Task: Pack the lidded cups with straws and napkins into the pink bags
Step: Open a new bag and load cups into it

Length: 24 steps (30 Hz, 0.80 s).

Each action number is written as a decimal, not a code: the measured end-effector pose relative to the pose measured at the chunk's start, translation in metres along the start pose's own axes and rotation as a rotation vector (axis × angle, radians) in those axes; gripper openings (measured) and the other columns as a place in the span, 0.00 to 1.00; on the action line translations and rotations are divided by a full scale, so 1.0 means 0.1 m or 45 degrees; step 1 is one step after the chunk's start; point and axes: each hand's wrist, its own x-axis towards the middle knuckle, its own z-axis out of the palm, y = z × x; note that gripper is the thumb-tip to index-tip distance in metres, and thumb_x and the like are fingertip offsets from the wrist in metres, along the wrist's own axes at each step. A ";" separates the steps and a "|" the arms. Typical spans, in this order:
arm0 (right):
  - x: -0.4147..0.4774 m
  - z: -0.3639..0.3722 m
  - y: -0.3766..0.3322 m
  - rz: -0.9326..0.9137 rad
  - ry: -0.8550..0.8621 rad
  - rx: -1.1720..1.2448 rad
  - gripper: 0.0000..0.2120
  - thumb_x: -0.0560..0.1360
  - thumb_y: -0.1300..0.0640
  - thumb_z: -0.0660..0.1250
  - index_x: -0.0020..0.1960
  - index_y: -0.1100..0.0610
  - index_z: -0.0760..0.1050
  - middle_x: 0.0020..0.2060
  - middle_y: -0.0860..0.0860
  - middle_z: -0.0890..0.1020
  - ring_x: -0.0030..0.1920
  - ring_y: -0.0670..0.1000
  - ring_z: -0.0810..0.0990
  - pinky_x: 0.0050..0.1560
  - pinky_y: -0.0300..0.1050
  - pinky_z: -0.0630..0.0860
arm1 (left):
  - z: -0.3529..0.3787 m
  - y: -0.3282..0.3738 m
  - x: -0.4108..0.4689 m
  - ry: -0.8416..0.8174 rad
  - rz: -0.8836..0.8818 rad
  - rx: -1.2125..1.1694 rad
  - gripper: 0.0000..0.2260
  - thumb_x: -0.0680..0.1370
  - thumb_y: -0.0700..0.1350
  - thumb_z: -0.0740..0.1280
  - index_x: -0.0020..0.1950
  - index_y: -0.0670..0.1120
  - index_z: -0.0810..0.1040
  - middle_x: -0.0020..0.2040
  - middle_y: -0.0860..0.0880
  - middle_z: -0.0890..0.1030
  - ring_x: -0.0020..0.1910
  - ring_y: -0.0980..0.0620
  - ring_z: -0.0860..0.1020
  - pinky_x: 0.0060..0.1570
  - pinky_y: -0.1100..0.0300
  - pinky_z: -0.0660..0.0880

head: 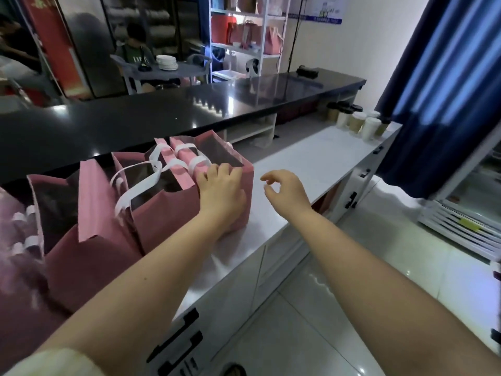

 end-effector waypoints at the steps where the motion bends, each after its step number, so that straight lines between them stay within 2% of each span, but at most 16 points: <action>1: 0.18 0.03 -0.04 -0.024 0.031 0.079 0.10 0.76 0.61 0.64 0.54 0.53 0.80 0.48 0.45 0.79 0.53 0.46 0.75 0.52 0.37 0.71 | 0.01 -0.02 0.17 0.017 0.004 0.012 0.18 0.75 0.47 0.64 0.65 0.49 0.73 0.61 0.47 0.74 0.62 0.42 0.68 0.59 0.45 0.61; 3: 0.56 0.06 -0.13 -0.084 0.040 0.135 0.10 0.75 0.62 0.65 0.52 0.53 0.80 0.46 0.42 0.78 0.51 0.42 0.75 0.48 0.28 0.67 | 0.04 -0.06 0.47 -0.086 -0.013 0.089 0.19 0.75 0.51 0.65 0.65 0.50 0.71 0.61 0.47 0.75 0.62 0.43 0.69 0.57 0.46 0.63; 4: 0.75 0.08 -0.16 -0.104 0.019 0.125 0.10 0.75 0.62 0.65 0.52 0.53 0.80 0.48 0.42 0.79 0.51 0.41 0.75 0.47 0.27 0.67 | 0.06 -0.09 0.59 -0.169 -0.034 0.122 0.18 0.76 0.53 0.66 0.64 0.51 0.71 0.60 0.47 0.75 0.62 0.43 0.69 0.57 0.46 0.64; 6: 1.12 0.14 -0.17 -0.125 -0.047 0.075 0.11 0.74 0.63 0.65 0.53 0.53 0.80 0.51 0.45 0.79 0.55 0.44 0.75 0.51 0.30 0.68 | 0.15 -0.15 0.79 -0.292 -0.078 0.123 0.16 0.76 0.56 0.65 0.61 0.51 0.73 0.59 0.47 0.75 0.61 0.43 0.69 0.57 0.46 0.63; 9: 1.62 0.27 -0.12 -0.137 -0.168 -0.007 0.13 0.73 0.63 0.66 0.56 0.53 0.80 0.55 0.48 0.79 0.58 0.48 0.75 0.58 0.42 0.72 | 0.27 -0.25 0.99 -0.333 -0.155 0.023 0.14 0.76 0.57 0.64 0.59 0.53 0.74 0.56 0.48 0.76 0.59 0.44 0.70 0.58 0.46 0.64; 11: 1.90 0.40 -0.08 -0.161 -0.239 -0.022 0.14 0.73 0.63 0.67 0.57 0.52 0.80 0.56 0.48 0.79 0.58 0.48 0.75 0.57 0.40 0.71 | 0.32 -0.30 1.08 -0.331 -0.193 -0.044 0.14 0.76 0.59 0.65 0.57 0.54 0.75 0.55 0.49 0.77 0.57 0.45 0.70 0.57 0.46 0.64; 13: 2.12 0.56 -0.01 -0.176 -0.287 -0.022 0.15 0.72 0.62 0.68 0.57 0.51 0.79 0.56 0.46 0.78 0.54 0.46 0.75 0.54 0.38 0.71 | 0.35 -0.32 1.13 -0.339 -0.206 -0.108 0.16 0.74 0.63 0.65 0.56 0.56 0.76 0.53 0.51 0.77 0.53 0.46 0.69 0.52 0.48 0.64; 16: 2.37 0.78 0.08 -0.219 -0.349 0.022 0.14 0.72 0.60 0.69 0.57 0.48 0.79 0.49 0.40 0.76 0.47 0.39 0.73 0.48 0.34 0.70 | 0.37 -0.28 1.18 -0.358 -0.238 -0.175 0.21 0.73 0.72 0.60 0.52 0.57 0.77 0.49 0.52 0.78 0.48 0.49 0.67 0.46 0.51 0.64; 18: 2.55 0.91 0.13 -0.263 -0.402 0.040 0.14 0.73 0.59 0.69 0.58 0.48 0.78 0.51 0.40 0.76 0.49 0.40 0.74 0.49 0.37 0.72 | 0.39 -0.25 1.24 -0.374 -0.290 -0.130 0.20 0.75 0.71 0.57 0.49 0.56 0.75 0.49 0.52 0.79 0.48 0.50 0.68 0.46 0.51 0.64; 20: 2.75 1.02 0.15 -0.301 -0.474 0.027 0.16 0.73 0.59 0.69 0.60 0.48 0.77 0.58 0.45 0.77 0.55 0.45 0.74 0.52 0.41 0.73 | 0.42 -0.24 1.32 -0.392 -0.356 -0.039 0.17 0.78 0.67 0.58 0.50 0.55 0.73 0.52 0.50 0.79 0.50 0.48 0.70 0.48 0.49 0.65; 22: 2.92 1.14 0.17 -0.329 -0.558 0.044 0.19 0.73 0.58 0.69 0.63 0.48 0.75 0.61 0.47 0.77 0.55 0.46 0.74 0.49 0.38 0.71 | 0.45 -0.24 1.37 -0.409 -0.442 0.037 0.15 0.79 0.62 0.60 0.56 0.54 0.74 0.55 0.49 0.78 0.56 0.45 0.72 0.53 0.47 0.66; 24: 3.02 1.24 0.17 -0.355 -0.666 0.067 0.23 0.73 0.58 0.69 0.67 0.48 0.72 0.62 0.48 0.77 0.52 0.45 0.74 0.42 0.34 0.69 | 0.49 -0.22 1.40 -0.388 -0.552 0.055 0.14 0.79 0.59 0.61 0.60 0.54 0.74 0.56 0.48 0.77 0.59 0.44 0.72 0.55 0.46 0.67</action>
